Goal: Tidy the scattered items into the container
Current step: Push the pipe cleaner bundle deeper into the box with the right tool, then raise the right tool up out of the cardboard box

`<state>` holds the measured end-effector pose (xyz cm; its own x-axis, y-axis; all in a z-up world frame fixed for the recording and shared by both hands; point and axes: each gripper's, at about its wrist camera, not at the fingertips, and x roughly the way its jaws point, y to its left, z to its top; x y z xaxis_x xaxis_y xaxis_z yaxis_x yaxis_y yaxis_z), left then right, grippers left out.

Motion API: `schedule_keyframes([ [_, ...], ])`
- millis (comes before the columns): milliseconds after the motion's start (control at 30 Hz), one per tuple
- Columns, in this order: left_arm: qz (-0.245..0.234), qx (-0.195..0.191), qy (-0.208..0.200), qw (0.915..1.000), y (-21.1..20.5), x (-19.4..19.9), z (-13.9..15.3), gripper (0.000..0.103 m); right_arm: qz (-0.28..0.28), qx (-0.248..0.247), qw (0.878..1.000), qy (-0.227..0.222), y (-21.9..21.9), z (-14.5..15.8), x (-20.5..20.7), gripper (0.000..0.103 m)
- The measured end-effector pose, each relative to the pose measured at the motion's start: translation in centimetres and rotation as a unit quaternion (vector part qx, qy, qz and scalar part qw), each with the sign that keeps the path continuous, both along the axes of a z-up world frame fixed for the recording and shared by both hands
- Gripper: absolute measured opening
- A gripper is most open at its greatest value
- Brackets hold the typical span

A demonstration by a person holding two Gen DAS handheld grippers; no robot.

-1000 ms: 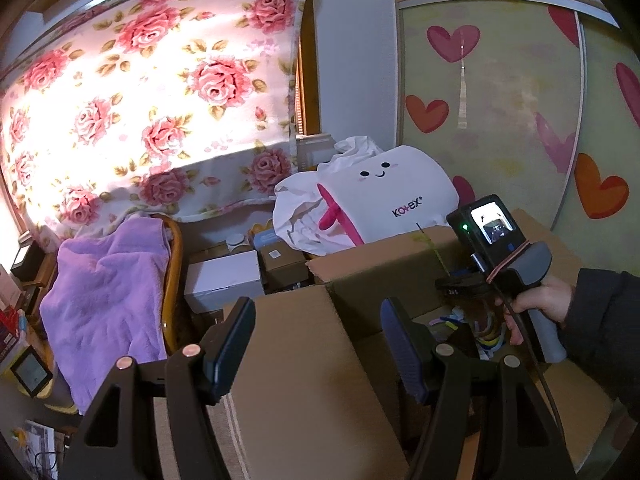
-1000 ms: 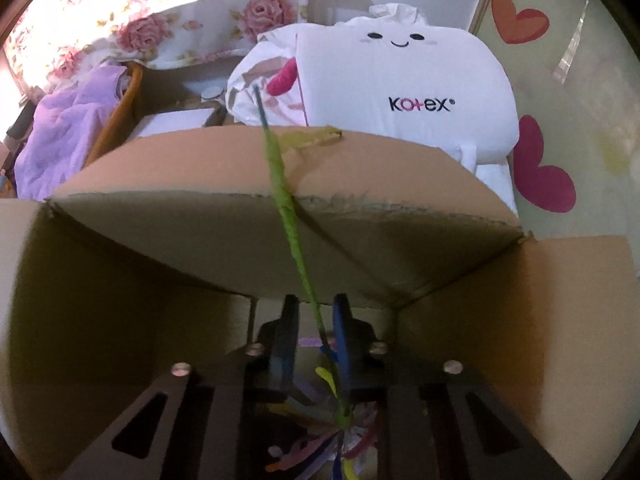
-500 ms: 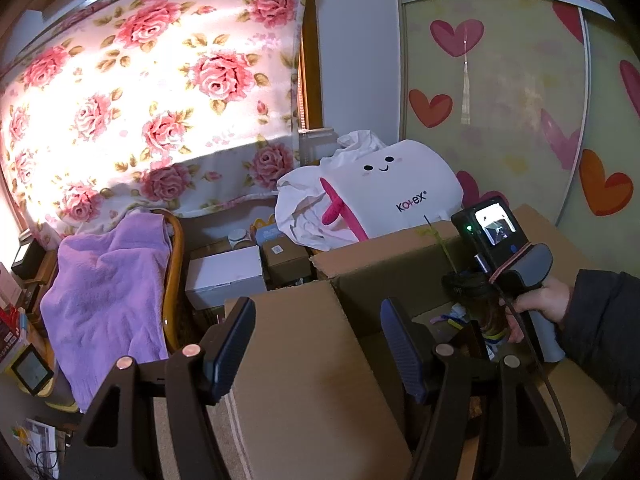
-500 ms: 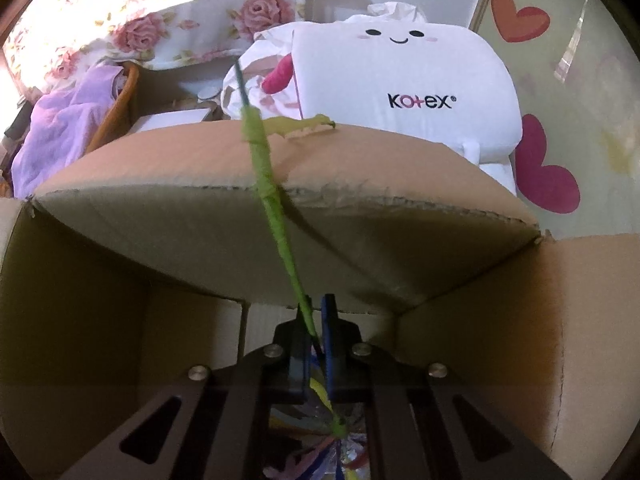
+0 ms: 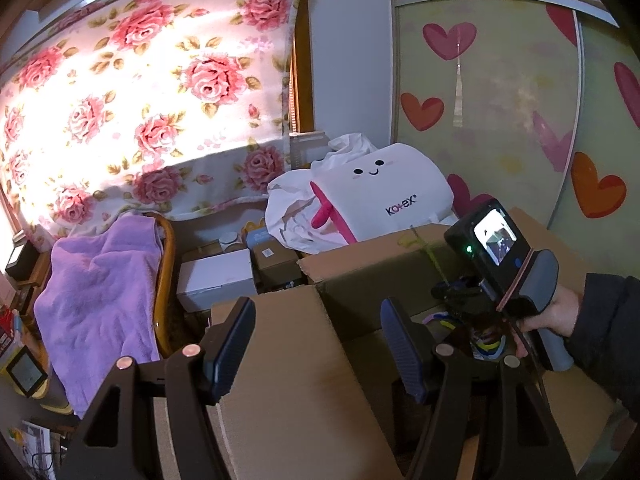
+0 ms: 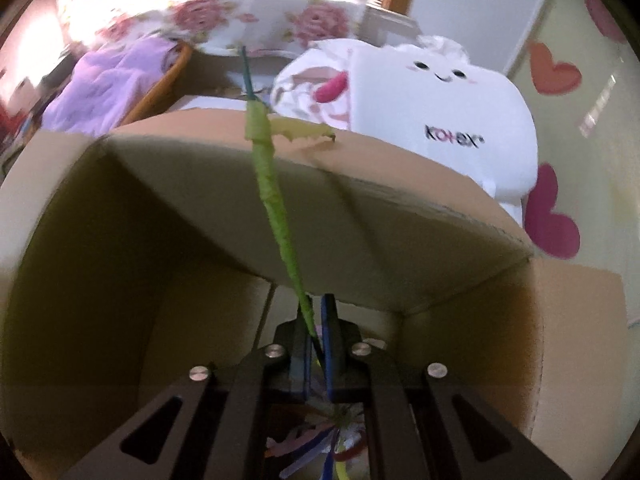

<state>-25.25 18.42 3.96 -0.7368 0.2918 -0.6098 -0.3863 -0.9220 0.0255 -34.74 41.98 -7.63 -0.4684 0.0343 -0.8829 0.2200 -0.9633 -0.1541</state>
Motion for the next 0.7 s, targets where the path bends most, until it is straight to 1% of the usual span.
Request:
schedule_keyframes([
  [133,-0.001,0.002,0.0,1.0,0.0,0.2,0.2,0.069,0.032,0.014,0.999,0.0,-1.6,0.2,0.9,0.004],
  [267,0.0,0.005,0.0,1.0,-0.1,0.4,0.4,0.069,0.052,0.041,0.998,-0.002,-3.1,0.1,1.8,0.007],
  [300,0.001,0.006,0.0,1.0,-0.2,0.4,0.4,0.069,0.055,0.043,0.998,0.001,-3.4,0.2,2.0,0.014],
  [333,0.002,0.005,0.0,1.0,-0.2,0.5,0.4,0.069,0.054,0.041,0.998,0.007,-3.4,0.5,2.2,0.028],
  [400,0.002,0.005,0.0,1.0,-0.2,0.6,0.4,0.069,0.049,0.037,0.998,0.02,-3.6,1.0,2.6,0.046],
  [433,0.002,0.005,0.001,1.0,-0.2,0.6,0.5,0.069,0.043,0.028,0.998,0.03,-3.5,1.5,2.8,0.048],
  [500,0.002,0.006,0.001,1.0,-0.3,0.6,0.3,0.069,0.037,0.014,0.999,0.034,-3.3,2.0,2.6,0.048],
  [700,-0.001,0.006,0.005,1.0,-0.2,1.2,0.6,0.069,0.038,0.013,0.998,0.04,-3.8,2.8,3.5,0.048],
])
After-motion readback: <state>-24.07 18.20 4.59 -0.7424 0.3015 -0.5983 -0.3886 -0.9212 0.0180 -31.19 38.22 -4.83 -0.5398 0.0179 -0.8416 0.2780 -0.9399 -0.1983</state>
